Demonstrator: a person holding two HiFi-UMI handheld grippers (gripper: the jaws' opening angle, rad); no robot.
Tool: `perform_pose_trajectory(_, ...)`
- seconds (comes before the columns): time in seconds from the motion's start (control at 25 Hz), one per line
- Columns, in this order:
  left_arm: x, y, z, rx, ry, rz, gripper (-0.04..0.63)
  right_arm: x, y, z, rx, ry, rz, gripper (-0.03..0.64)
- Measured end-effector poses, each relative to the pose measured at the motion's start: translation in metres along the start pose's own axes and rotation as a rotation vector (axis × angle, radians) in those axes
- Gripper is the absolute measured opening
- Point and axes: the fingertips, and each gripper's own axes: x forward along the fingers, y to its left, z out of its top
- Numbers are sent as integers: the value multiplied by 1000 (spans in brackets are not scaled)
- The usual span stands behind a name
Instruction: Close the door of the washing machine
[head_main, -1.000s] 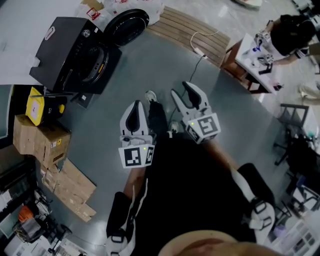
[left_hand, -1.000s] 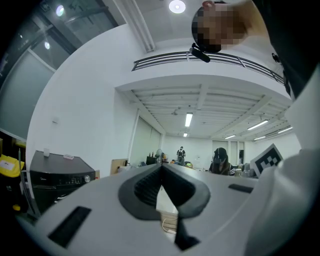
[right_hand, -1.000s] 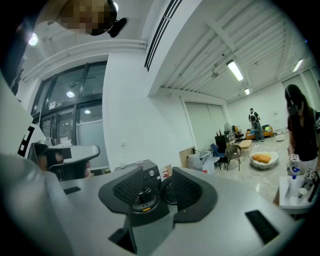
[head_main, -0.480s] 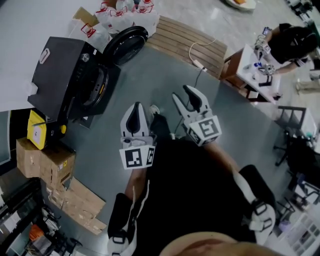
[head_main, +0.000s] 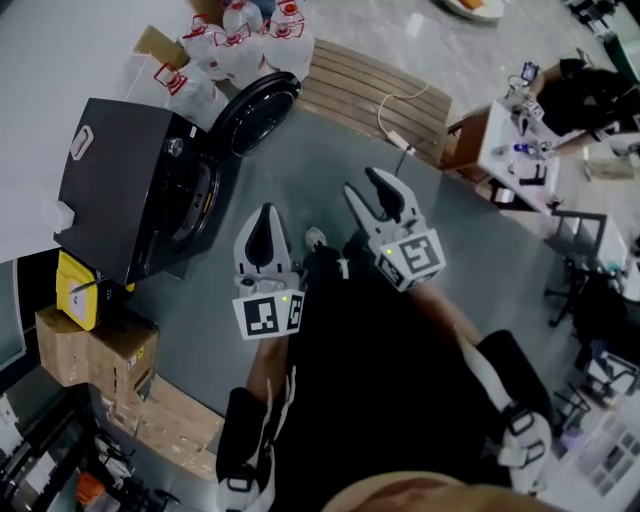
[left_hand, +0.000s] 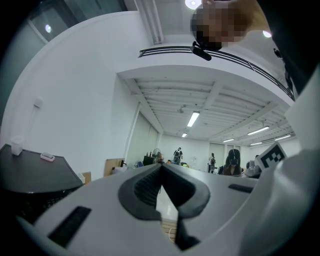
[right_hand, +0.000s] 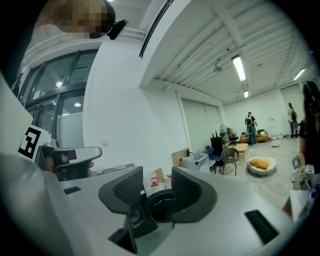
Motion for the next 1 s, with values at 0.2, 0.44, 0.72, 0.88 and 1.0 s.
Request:
perform_pose_trajectory(0.2,29,24,-2,-27,12,13,6,42,-8,2,-6,24,14,170)
perform_pose_trajectory(0.44,78,58,-3,-25,19,54,6,109,-34,1,7,36,47,170)
perform_pose_trajectory(0.72,161,93,0,-28,33,120,5,203,-80,9,-12,80,120,170)
perform_pose_trajectory(0.88,212,111,1,-45,49,155,6,258,-110,11,-35,128,163,170)
perform_pose_trajectory(1.0,250,119,-1,-61,62,186,6,295,-137,9,-47,169,192,170)
